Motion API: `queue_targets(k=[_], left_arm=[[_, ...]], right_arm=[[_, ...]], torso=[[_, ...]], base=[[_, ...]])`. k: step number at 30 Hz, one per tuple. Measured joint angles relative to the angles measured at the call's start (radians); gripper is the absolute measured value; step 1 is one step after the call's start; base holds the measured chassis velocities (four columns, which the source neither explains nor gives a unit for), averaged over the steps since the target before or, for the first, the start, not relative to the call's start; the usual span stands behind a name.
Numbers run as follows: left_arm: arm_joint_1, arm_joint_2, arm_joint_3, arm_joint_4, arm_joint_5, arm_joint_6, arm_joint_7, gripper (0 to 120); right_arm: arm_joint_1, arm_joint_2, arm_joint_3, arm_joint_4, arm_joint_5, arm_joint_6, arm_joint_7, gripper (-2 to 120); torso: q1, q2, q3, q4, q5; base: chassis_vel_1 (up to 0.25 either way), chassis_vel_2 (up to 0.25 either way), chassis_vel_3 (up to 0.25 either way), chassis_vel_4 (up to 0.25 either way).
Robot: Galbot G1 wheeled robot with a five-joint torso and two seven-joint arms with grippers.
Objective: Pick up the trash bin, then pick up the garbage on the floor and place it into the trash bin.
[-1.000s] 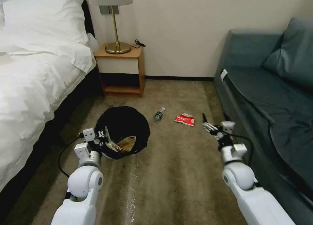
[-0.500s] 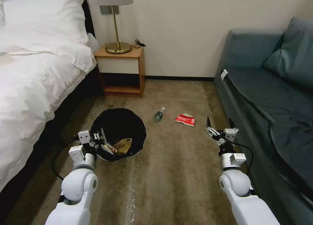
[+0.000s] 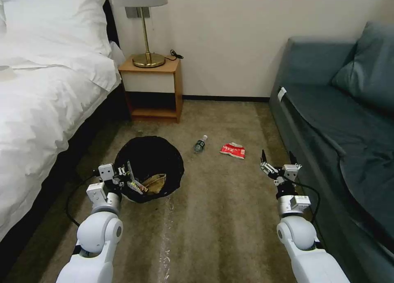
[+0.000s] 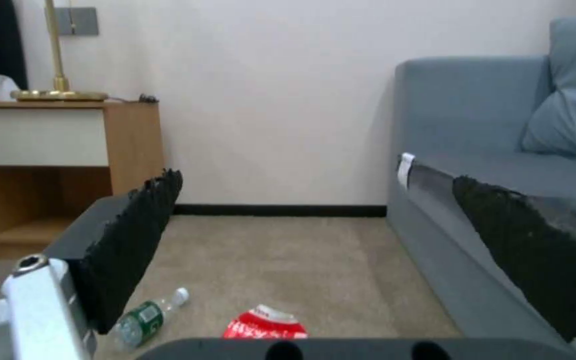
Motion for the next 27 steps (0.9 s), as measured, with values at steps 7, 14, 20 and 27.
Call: queue_targets(k=[7, 14, 20, 27], left_arm=[[0.008, 0.002, -0.004, -0.003, 0.002, -0.003, 0.000, 4], [0.002, -0.001, -0.005, -0.004, 0.003, -0.009, 0.003, 4], [0.002, -0.007, -0.003, -0.002, 0.004, -0.009, 0.003, 4], [0.003, -0.005, -0.007, -0.002, 0.004, -0.010, 0.004, 4]], right_arm=[[0.001, 0.003, -0.003, -0.009, -0.001, 0.002, 0.000, 100], [0.000, -0.001, 0.000, -0.012, -0.001, 0.005, -0.003, 100], [-0.001, -0.002, -0.002, -0.014, 0.000, 0.008, -0.010, 100], [-0.005, 0.002, -0.002, -0.019, 0.000, 0.014, -0.020, 100]], torso=[[0.000, 0.000, 0.000, 0.0001, -0.0002], [0.000, 0.000, 0.000, 0.0001, -0.0002], [0.000, 0.000, 0.000, 0.0000, -0.0002], [0.000, 0.000, 0.000, 0.0001, -0.0001]], base=[[0.000, 0.000, 0.000, 0.000], [0.000, 0.000, 0.000, 0.000], [-0.014, 0.008, 0.015, -0.012], [-0.053, 0.044, 0.047, -0.044]])
